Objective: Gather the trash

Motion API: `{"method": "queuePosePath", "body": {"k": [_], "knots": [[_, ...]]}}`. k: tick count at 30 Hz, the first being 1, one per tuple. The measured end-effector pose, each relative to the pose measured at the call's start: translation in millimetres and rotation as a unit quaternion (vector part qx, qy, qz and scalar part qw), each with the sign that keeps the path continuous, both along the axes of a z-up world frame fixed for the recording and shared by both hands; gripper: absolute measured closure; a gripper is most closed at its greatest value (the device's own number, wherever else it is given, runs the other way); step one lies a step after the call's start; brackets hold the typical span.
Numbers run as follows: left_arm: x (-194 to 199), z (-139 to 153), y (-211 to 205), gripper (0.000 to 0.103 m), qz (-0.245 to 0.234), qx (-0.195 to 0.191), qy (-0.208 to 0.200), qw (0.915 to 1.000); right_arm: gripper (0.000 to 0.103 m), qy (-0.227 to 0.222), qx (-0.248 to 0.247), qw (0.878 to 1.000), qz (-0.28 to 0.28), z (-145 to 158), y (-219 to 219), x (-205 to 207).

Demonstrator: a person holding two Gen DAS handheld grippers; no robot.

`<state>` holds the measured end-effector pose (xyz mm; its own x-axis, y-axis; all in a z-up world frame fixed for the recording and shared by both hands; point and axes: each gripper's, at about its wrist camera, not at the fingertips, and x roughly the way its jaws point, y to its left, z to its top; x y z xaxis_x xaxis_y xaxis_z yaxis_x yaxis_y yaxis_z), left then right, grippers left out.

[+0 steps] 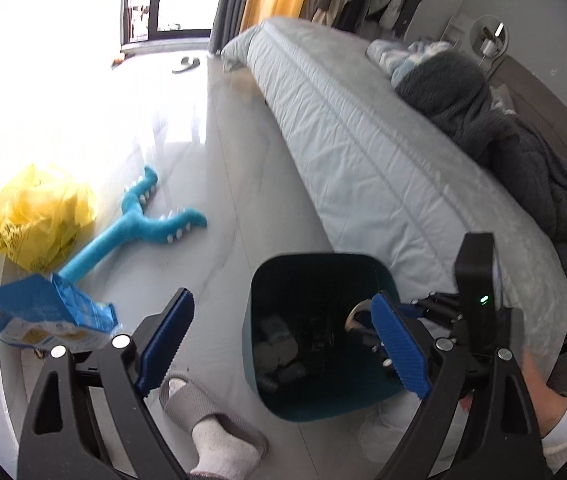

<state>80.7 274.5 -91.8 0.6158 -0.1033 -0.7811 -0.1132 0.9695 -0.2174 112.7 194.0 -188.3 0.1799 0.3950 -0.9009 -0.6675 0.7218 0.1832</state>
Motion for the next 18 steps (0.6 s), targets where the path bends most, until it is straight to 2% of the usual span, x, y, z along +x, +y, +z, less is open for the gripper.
{"method": "queuePosePath", "body": {"k": [2,8,12,18], "knots": [[-2,9,-3,0.011,-0.005,0.010,-0.022,0.9997,0.041,-0.007,-0.002,1.000,-0.002,3,-1,0],[-9,33,-22,0.011,-0.012,0.063,-0.074,0.9952,0.037,-0.024,0.015,0.999,-0.019,27,-14,0],[-17,49,-34,0.011,-0.013,0.083,-0.106,0.9908,0.032,-0.042,0.037,0.998,-0.036,54,-30,-6],[-28,72,-51,0.011,-0.008,0.092,-0.143,0.9853,0.026,-0.109,0.065,0.989,-0.071,110,-69,-22]]}}
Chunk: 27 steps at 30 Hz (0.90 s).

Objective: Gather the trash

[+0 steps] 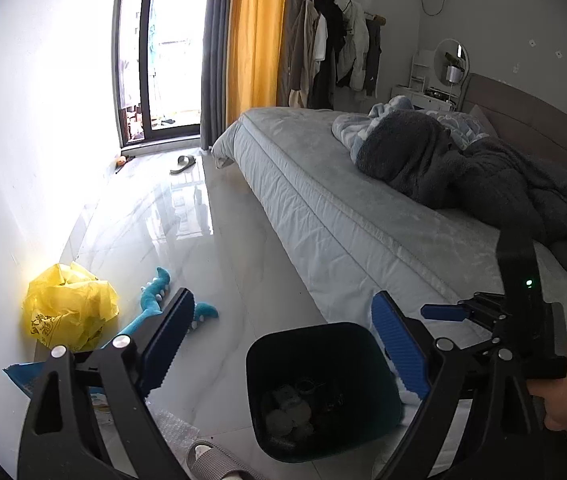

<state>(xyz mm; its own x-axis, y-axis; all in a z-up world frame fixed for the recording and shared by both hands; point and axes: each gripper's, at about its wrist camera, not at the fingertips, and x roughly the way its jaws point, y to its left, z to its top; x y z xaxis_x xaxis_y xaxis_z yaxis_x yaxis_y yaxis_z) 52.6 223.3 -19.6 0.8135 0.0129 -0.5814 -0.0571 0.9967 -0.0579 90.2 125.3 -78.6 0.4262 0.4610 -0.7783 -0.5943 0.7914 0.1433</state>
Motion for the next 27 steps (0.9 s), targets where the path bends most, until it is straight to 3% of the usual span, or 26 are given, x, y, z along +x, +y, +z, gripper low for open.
{"method": "queuePosePath", "body": {"k": [7,14,20,27], "knots": [[-22,22,-41,0.006,-0.002,0.002,-0.029,0.9996,0.016,-0.078,0.020,0.995,-0.063,58,-66,-29],[-38,44,-83,0.004,-0.034,-0.014,-0.060,0.9975,0.006,-0.149,0.036,0.979,-0.136,106,-148,-75],[-54,52,-105,0.003,-0.032,-0.004,-0.082,0.9961,0.004,-0.185,0.043,0.963,-0.192,126,-212,-108],[-64,41,-128,0.003,-0.038,0.009,-0.084,0.9956,0.003,-0.186,0.054,0.950,-0.244,117,-271,-140]]}}
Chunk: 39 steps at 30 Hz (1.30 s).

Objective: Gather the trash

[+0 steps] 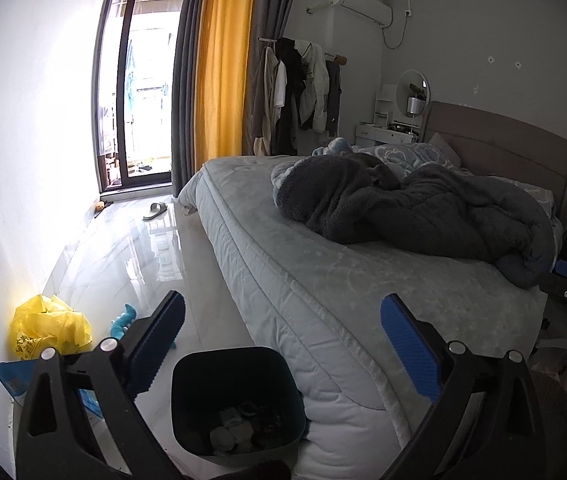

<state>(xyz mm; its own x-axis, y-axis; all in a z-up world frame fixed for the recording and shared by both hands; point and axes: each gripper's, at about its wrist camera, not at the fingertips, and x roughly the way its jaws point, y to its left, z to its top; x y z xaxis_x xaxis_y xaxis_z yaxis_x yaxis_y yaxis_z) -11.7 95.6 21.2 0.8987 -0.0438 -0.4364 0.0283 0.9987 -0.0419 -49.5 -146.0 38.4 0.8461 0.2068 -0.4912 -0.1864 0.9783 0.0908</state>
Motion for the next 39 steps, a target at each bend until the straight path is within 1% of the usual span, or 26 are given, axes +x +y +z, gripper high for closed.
{"method": "queuePosePath", "body": {"k": [3,6,8,12,17,27,39], "knots": [[-3,-3,-7,0.003,-0.002,0.010,-0.001,1.0000,0.003,0.003,0.013,1.000,-0.008,-9,-16,-9],[-4,-10,-14,0.003,-0.002,0.017,0.004,0.9998,0.003,0.006,0.039,0.999,0.001,-18,-25,-15],[-3,-13,-16,0.003,-0.003,0.020,0.005,0.9998,0.003,0.012,0.042,0.999,0.007,-23,-27,-14],[-2,-17,-18,0.003,-0.004,0.022,0.011,0.9997,0.003,0.003,0.039,0.999,0.026,-20,-27,-18],[-3,-21,-17,0.003,-0.007,0.024,0.015,0.9996,0.003,-0.003,0.053,0.998,0.040,-19,-30,-19],[-3,-22,-17,0.003,-0.009,0.022,0.015,0.9996,0.003,-0.005,0.055,0.998,0.040,-18,-30,-22],[-5,-24,-18,0.003,-0.010,0.022,0.016,0.9996,0.003,-0.007,0.036,0.998,0.048,-18,-26,-22]]}}
